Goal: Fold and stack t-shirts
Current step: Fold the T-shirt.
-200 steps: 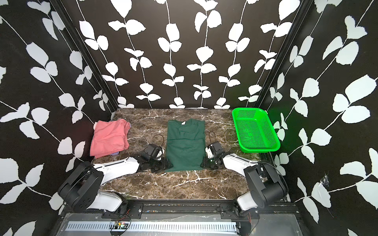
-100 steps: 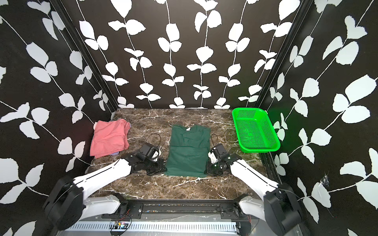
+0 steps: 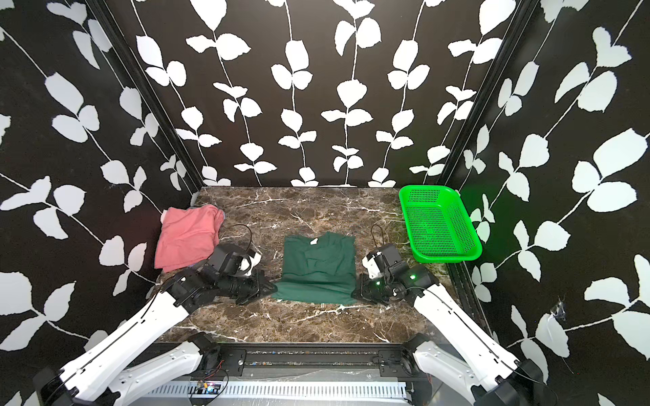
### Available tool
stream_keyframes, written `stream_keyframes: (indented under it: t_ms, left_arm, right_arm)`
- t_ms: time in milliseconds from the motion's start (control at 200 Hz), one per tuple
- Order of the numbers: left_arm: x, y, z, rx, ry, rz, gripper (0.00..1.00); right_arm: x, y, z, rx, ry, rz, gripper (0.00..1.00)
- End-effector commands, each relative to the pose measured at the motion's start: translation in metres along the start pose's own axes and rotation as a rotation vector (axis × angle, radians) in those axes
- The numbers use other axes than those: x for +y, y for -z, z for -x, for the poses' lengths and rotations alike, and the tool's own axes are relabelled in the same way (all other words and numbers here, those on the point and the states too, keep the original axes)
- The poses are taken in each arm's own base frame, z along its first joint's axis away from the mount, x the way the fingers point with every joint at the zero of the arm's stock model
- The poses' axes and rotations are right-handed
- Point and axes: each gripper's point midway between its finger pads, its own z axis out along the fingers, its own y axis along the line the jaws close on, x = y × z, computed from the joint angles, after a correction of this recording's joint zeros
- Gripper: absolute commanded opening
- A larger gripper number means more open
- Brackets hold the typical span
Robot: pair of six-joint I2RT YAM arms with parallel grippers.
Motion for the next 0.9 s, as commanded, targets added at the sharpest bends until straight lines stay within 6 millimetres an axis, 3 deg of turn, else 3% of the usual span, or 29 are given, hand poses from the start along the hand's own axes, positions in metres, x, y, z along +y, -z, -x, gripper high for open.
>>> stream_keyframes:
  t_ms: [0,210,335,485,630,895]
  left_arm:
    - [-0.005,0.015,-0.001,-0.018,0.029,0.002,0.0]
    - [-0.012,0.017,0.008,-0.027,-0.011,0.031,0.0]
    - [-0.02,0.007,0.023,-0.033,-0.039,0.043,0.0]
    - [-0.029,-0.014,0.05,-0.028,-0.072,0.077,0.0]
    - [-0.039,-0.021,0.083,-0.065,-0.116,0.131,0.0]
    - [-0.047,-0.032,0.134,-0.103,-0.137,0.156,0.0]
  right_arm:
    - [0.004,0.017,-0.005,0.004,-0.028,-0.025,0.0]
    - [0.013,0.009,0.014,-0.015,0.001,-0.023,0.0]
    - [0.02,0.006,0.038,-0.033,0.075,-0.071,0.0]
    - [0.037,-0.003,0.073,-0.044,0.165,-0.094,0.0]
    - [0.051,-0.005,0.107,-0.093,0.243,-0.11,0.0]
    - [0.039,-0.019,0.147,-0.1,0.289,-0.166,0.0]
